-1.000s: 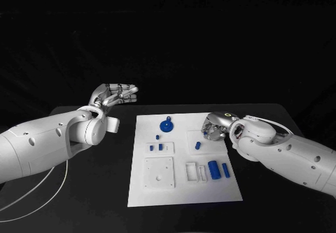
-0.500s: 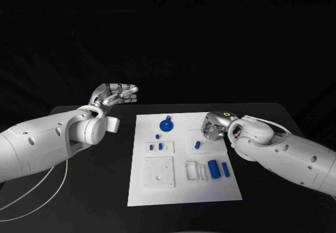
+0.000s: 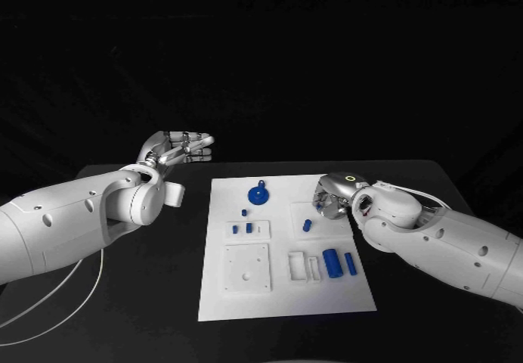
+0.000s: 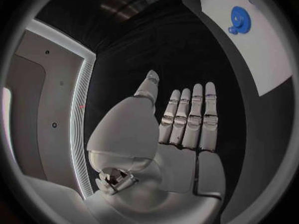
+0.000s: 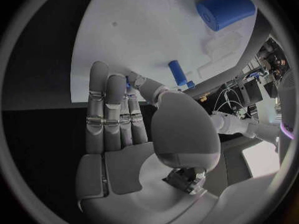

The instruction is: Assemble the parts on the task board

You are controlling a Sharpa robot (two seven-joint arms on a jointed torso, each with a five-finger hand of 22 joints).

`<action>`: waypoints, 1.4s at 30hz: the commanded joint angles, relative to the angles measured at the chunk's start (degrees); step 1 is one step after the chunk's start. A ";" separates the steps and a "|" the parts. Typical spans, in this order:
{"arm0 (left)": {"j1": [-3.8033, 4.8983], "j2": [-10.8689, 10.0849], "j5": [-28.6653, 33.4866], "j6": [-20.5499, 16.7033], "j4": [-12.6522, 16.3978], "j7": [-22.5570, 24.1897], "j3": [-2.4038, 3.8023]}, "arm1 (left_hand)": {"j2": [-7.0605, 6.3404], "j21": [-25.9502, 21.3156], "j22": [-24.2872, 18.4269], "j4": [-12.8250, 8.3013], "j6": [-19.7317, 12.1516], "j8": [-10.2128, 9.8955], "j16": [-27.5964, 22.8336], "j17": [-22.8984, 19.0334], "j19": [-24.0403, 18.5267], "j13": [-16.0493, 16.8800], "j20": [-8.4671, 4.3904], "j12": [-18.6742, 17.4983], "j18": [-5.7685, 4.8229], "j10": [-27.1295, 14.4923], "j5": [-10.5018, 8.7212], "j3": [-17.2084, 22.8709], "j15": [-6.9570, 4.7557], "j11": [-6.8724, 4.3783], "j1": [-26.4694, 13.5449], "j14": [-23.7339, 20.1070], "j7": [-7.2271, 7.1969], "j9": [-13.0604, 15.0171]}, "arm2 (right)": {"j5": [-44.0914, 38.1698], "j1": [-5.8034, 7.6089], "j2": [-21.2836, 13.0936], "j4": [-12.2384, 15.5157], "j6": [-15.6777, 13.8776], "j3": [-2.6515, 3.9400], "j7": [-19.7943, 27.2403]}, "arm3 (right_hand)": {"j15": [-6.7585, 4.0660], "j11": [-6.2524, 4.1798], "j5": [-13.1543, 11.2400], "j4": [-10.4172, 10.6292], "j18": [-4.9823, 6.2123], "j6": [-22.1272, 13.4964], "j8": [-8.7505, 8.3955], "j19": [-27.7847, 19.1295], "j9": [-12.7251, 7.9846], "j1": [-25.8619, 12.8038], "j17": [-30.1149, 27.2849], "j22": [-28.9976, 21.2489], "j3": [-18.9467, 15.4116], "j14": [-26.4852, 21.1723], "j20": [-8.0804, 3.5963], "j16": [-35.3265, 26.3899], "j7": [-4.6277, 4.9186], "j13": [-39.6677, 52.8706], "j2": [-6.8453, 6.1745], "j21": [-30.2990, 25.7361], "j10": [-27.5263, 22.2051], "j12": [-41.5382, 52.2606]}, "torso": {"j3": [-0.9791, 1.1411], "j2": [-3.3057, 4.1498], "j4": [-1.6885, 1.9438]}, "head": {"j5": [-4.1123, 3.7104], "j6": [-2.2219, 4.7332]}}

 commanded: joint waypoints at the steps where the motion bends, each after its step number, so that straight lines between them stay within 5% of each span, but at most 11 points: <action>1: 0.09 0.05 -1.02 -0.70 -0.08 -0.93 0.06 | -0.77 0.05 -0.04 0.86 0.15 0.12 -0.18 -0.03 -0.36 -0.04 -0.06 0.22 0.20 -0.04 -0.12 -0.02 0.28 0.39 -0.06 -0.28 0.20 0.05 | -3.26 -0.53 -0.07 -0.28 0.64 -0.36 -2.94 | -0.58 -1.32 -0.31 0.00 0.25 0.34 0.25 0.11 0.16 0.52 0.11 0.10 0.12 -0.05 -0.41 -0.20 -0.08 0.40 0.74 -0.15 2.27 0.24 | 0.01 0.00 0.04 | 0.00 0.02; 11: 0.09 0.16 -1.08 -0.81 -0.81 -1.01 0.06 | -0.63 0.06 -0.04 1.09 0.20 0.08 -0.18 -0.03 -0.35 -0.04 -0.05 0.20 0.22 -0.08 -0.08 -0.02 0.29 0.40 0.02 -0.33 0.19 0.03 | -2.85 -0.54 -0.15 0.90 -2.23 -0.30 -3.18 | -0.73 -1.42 -0.31 0.05 -0.02 0.51 0.24 0.56 0.44 0.54 0.50 0.40 0.23 0.08 -0.67 -0.34 -0.17 0.38 0.65 -0.73 2.59 0.20 | 0.01 -0.03 0.02 | 0.37 -0.18; 17: 0.08 1.00 -1.08 -0.53 -2.83 -0.90 0.06 | -0.68 0.05 -0.05 1.13 0.10 0.08 -0.17 -0.03 -0.35 -0.05 -0.04 0.18 0.24 -0.17 0.19 -0.10 0.31 0.42 0.05 -0.35 0.22 0.03 | -1.61 -0.16 -0.72 1.84 -0.99 0.59 -3.65 | -0.73 -1.42 -0.31 0.19 -0.05 0.51 0.23 0.65 0.54 0.49 0.68 0.69 0.39 0.07 -0.68 -0.49 -0.17 0.37 0.54 -1.09 2.56 0.19 | -0.10 -0.42 0.14 | 0.79 -0.21; 19: 0.08 1.26 -1.08 -0.46 -3.41 -0.86 0.06 | -0.66 0.06 -0.05 1.11 -0.05 0.06 -0.17 -0.03 -0.33 -0.04 -0.04 0.20 0.26 -0.16 0.28 -0.11 0.31 0.43 0.10 -0.34 0.26 0.02 | -1.34 0.08 -0.82 2.17 -0.48 1.13 -3.84 | -0.74 -1.42 -0.31 0.21 -0.06 0.52 0.24 0.63 0.56 0.51 0.73 0.84 0.31 0.09 -0.69 -0.56 -0.17 0.37 0.50 -1.20 2.55 0.20 | -0.11 -0.60 0.13 | 1.01 -0.29; 27: 0.05 2.13 -1.15 -0.42 -5.46 -0.94 0.03 | -0.62 0.06 -0.05 1.05 -0.32 0.09 -0.17 -0.03 -0.32 -0.04 -0.02 0.20 0.28 -0.18 0.25 -0.14 0.32 0.44 0.16 -0.36 0.34 0.04 | 2.24 1.33 -1.83 6.00 1.85 5.03 -4.54 | -0.75 -1.44 -0.28 0.35 0.07 0.51 0.23 0.65 0.63 0.42 0.86 1.22 0.20 0.13 -0.76 -0.66 -0.16 0.38 0.59 -1.48 2.53 0.20 | -0.28 -1.08 -0.02 | 1.52 -0.40; 32: -0.02 2.38 -1.22 -0.55 -5.76 -1.18 0.01 | -0.42 0.07 -0.05 0.91 -0.33 0.10 -0.17 -0.03 -0.30 -0.04 -0.02 0.21 0.30 -0.18 0.25 -0.18 0.32 0.44 0.29 -0.36 0.34 0.03 | 4.09 1.58 -2.39 9.63 2.42 6.35 -4.48 | -0.71 -1.41 -0.27 0.32 0.06 0.46 0.23 0.64 0.71 0.41 0.87 1.43 0.02 0.12 -0.63 -0.80 -0.14 0.39 0.66 -1.71 2.44 0.19 | -0.27 -1.16 -0.01 | 1.74 -0.41; 38: -0.14 2.79 -1.25 -0.80 -5.77 -1.22 -0.02 | -0.23 0.07 -0.05 0.81 -0.37 0.10 -0.17 -0.03 -0.28 -0.04 -0.02 0.21 0.31 -0.15 0.33 -0.28 0.31 0.43 0.29 -0.34 0.34 0.03 | 5.48 1.26 -1.91 13.06 1.60 6.73 -3.65 | -0.68 -1.37 -0.25 0.22 0.25 0.34 0.23 0.63 0.76 0.45 0.82 1.74 -0.21 0.17 -0.58 -0.98 -0.11 0.37 0.83 -2.00 2.29 0.19 | -0.43 -1.24 -0.05 | 2.61 -0.14; 42: -0.26 3.35 -1.26 -1.06 -5.86 -1.24 -0.07 | -0.07 0.09 -0.05 0.68 -0.46 0.08 -0.16 -0.02 -0.24 -0.04 -0.05 0.22 0.32 -0.05 0.34 -0.38 0.28 0.42 0.31 -0.24 0.36 0.03 | 4.80 0.58 -1.10 15.06 0.78 5.82 -3.11 | -0.67 -1.36 -0.23 0.12 0.28 0.37 0.22 0.68 0.80 0.44 0.83 1.95 -0.28 0.19 -0.56 -1.02 -0.11 0.38 0.89 -2.14 2.31 0.19 | -0.55 -1.46 -0.01 | 3.14 -0.11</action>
